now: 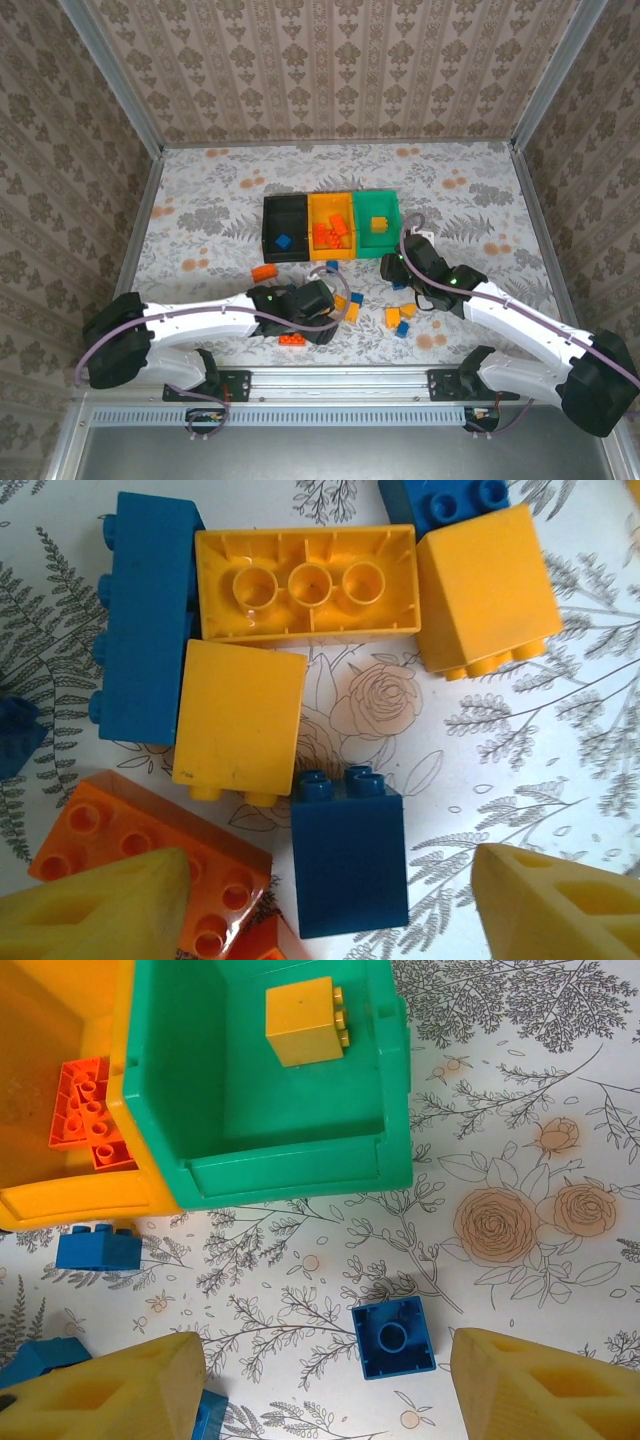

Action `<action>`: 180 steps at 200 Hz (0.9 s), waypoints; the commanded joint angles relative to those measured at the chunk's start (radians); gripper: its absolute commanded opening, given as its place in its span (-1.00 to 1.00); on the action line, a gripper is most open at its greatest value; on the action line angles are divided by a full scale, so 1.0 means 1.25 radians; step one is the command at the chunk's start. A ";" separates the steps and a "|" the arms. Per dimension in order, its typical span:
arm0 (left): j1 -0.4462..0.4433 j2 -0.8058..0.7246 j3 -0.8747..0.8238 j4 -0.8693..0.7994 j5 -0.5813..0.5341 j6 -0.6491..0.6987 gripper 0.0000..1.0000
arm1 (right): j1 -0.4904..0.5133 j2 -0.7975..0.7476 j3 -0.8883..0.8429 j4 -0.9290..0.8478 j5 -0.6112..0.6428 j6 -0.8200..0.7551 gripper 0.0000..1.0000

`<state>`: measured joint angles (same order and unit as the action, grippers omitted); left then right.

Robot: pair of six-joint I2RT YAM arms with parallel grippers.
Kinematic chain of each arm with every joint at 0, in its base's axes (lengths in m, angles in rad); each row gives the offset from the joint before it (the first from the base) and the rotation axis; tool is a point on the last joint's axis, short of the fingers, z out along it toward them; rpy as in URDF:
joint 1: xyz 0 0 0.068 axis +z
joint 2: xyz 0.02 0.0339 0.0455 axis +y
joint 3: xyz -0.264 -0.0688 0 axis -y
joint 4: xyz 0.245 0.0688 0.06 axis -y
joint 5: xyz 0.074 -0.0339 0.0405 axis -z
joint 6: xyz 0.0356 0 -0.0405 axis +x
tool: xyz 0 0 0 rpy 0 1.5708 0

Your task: Sort the legos into containers by color

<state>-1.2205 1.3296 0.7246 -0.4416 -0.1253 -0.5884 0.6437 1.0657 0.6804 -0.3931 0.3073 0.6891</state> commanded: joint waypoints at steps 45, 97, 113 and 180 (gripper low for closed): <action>-0.042 0.093 0.062 -0.026 -0.049 0.048 0.30 | -0.009 -0.036 -0.009 -0.025 0.016 0.008 0.36; -0.046 0.133 0.074 -0.049 -0.057 0.041 0.20 | -0.012 -0.051 -0.012 -0.031 0.014 0.005 0.36; -0.050 0.149 0.077 -0.053 -0.060 0.040 0.14 | -0.014 -0.055 -0.013 -0.030 0.014 0.005 0.36; -0.062 0.180 0.098 -0.090 -0.076 0.033 0.00 | -0.023 -0.055 -0.017 -0.028 0.002 0.007 0.37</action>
<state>-1.2881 1.5475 0.8379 -0.4957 -0.2234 -0.5480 0.6239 1.0153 0.6765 -0.4011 0.3073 0.6888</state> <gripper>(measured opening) 0.502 0.685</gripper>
